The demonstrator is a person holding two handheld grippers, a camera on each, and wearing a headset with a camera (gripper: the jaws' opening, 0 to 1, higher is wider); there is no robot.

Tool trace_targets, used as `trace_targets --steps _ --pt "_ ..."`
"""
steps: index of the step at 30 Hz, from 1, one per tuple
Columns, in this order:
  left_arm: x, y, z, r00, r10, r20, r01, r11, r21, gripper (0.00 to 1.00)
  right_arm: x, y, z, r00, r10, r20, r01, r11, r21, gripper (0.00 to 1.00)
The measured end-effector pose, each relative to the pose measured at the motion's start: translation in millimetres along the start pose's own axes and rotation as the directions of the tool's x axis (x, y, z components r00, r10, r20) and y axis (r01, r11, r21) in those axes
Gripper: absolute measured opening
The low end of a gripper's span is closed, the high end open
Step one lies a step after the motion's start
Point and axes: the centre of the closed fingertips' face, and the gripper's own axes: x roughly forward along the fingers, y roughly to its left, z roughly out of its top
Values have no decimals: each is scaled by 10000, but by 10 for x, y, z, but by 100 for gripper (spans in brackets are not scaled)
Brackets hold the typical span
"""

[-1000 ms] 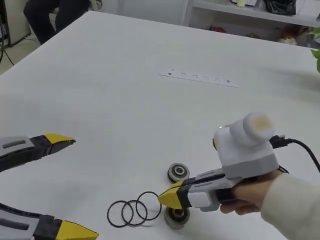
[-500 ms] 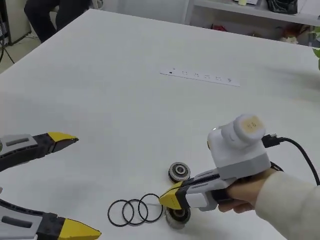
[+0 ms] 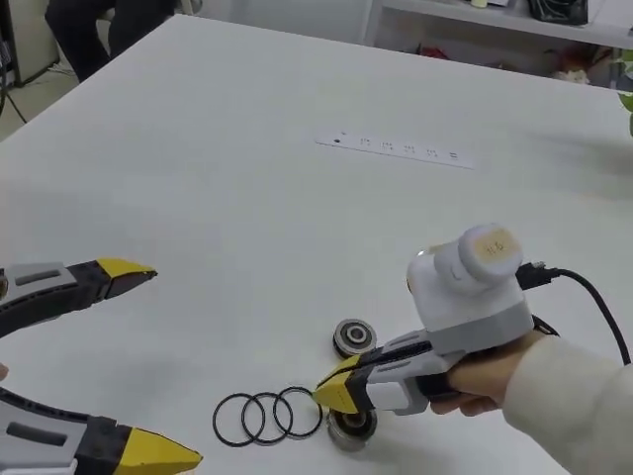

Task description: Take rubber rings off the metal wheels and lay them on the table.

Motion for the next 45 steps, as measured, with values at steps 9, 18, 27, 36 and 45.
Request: trace_targets --steps 9,18,27,36,45 --pt "2 16 8 10000 9 -12 -9 10000 20 100 -52 4 6 10000 -35 79 35 10000 -9 2" --pt "3 25 19 10000 9 -43 -9 10000 58 100 -161 -16 100 9989 -94 450 96 10000 -29 4" --pt "14 38 55 10000 -42 -56 42 9999 160 100 -290 -59 239 9947 -306 977 315 9995 -77 7" --pt "-6 92 84 10000 97 8 -97 9999 131 100 -401 -99 275 9912 -533 1211 551 9984 -122 13" --pt "-10 104 98 9999 105 14 -106 9999 103 100 -539 -140 329 9841 -754 1605 814 9962 -307 20"
